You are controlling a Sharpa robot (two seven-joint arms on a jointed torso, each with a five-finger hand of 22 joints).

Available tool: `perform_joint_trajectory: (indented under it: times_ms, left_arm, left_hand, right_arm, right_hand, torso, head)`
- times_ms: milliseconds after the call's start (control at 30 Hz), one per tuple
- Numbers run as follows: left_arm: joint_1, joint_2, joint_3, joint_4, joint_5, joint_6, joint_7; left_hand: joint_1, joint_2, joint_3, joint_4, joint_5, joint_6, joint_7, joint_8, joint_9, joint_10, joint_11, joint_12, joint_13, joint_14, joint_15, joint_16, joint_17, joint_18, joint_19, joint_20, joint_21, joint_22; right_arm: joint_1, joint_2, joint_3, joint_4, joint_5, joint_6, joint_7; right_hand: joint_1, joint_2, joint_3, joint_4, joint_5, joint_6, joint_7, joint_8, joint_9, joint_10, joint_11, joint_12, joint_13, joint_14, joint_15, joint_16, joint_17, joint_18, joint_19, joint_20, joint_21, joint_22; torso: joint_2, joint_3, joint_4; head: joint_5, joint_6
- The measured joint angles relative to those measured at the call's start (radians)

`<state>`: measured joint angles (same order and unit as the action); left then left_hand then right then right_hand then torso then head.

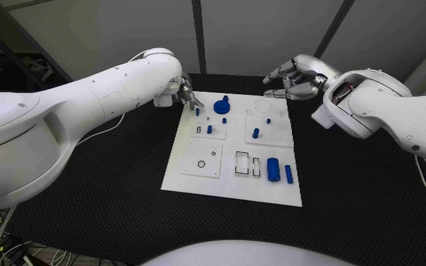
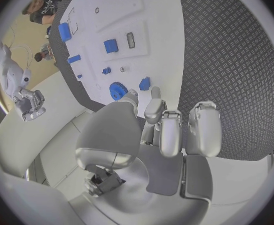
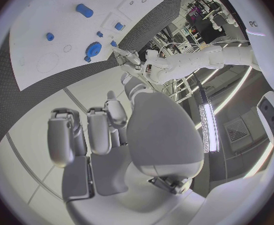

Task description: Assemble the parts on the task board

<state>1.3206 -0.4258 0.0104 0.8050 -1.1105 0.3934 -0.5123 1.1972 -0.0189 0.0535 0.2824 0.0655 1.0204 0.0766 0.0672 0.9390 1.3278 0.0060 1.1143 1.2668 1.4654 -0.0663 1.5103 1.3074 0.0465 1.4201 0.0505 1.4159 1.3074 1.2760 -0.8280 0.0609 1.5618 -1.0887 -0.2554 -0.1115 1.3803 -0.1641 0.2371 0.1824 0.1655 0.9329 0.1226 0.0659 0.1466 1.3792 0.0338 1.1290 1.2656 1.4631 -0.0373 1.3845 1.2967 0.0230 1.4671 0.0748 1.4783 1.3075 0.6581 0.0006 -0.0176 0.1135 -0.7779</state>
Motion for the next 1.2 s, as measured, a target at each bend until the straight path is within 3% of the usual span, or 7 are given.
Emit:
perform_joint_trajectory:
  times_ms: [1033, 1200]
  left_arm:
    - [-0.003, 0.006, -0.002, -0.004, -0.002, 0.027, 0.022]
    - [-0.003, 0.006, -0.002, -0.004, -0.002, 0.031, 0.023]
  left_hand:
    - [0.035, 0.035, -0.013, -0.019, -0.006, 0.014, 0.0, 0.004, -0.029, 0.0, 0.0, 0.0, 0.002, 0.0, 0.0, 0.004, 0.0, 0.0, 0.0, 0.0, -0.004, 0.0]
    - [0.062, 0.062, -0.008, -0.039, -0.006, 0.018, -0.004, 0.004, -0.039, 0.0, 0.0, 0.0, 0.002, 0.0, 0.0, 0.004, 0.0, 0.0, 0.0, 0.0, -0.008, 0.0]
  right_arm:
    - [0.0, 0.007, 0.0, -0.004, 0.0, 0.0, 0.0]
    - [0.0, 0.008, 0.0, -0.005, 0.0, 0.001, 0.0]
  right_hand:
    - [0.0, 0.0, 0.001, 0.001, 0.0, 0.0, 0.0, 0.0, 0.0, 0.0, 0.0, 0.0, 0.0, 0.0, 0.0, 0.0, 0.0, 0.0, 0.0, 0.0, 0.0, 0.0]
    - [0.0, 0.0, 0.001, 0.001, 0.0, 0.0, 0.0, 0.0, 0.0, 0.0, 0.0, 0.0, 0.0, 0.0, 0.0, 0.0, 0.0, 0.0, 0.0, 0.0, 0.0, 0.0]
  torso:
    - [0.0, 0.0001, 0.0006]
    - [0.0, 0.0, 0.0006]
  head:
    - [0.0, 0.0]
    - [0.0, -0.001]
